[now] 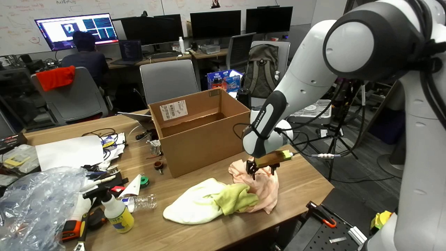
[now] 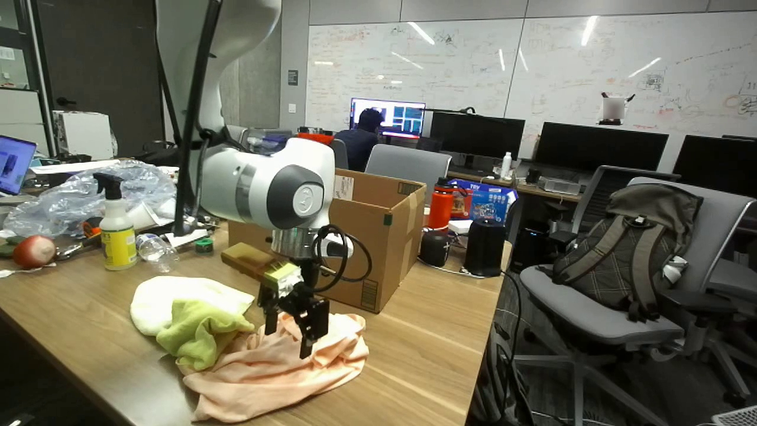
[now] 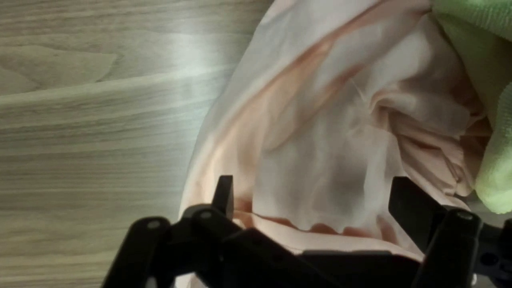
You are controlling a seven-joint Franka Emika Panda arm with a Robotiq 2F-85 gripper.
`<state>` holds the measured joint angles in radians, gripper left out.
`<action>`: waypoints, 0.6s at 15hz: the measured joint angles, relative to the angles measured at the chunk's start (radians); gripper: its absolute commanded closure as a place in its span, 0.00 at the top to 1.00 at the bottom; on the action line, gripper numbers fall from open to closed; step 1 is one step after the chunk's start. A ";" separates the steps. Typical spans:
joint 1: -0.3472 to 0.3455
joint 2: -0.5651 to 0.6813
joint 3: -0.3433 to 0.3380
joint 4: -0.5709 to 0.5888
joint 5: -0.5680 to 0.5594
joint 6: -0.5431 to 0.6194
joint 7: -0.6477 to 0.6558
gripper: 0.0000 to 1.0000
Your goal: Put the shirts and towels in the box respectively one at a time
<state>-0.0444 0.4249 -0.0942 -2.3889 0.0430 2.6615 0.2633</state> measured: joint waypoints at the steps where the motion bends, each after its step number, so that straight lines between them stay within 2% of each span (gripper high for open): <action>1: 0.000 0.012 0.001 0.000 0.004 0.005 -0.004 1.00; 9: 0.000 0.102 0.019 0.008 0.026 0.060 -0.025 1.00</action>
<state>-0.0447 0.5273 -0.0749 -2.3812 0.0695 2.7211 0.2386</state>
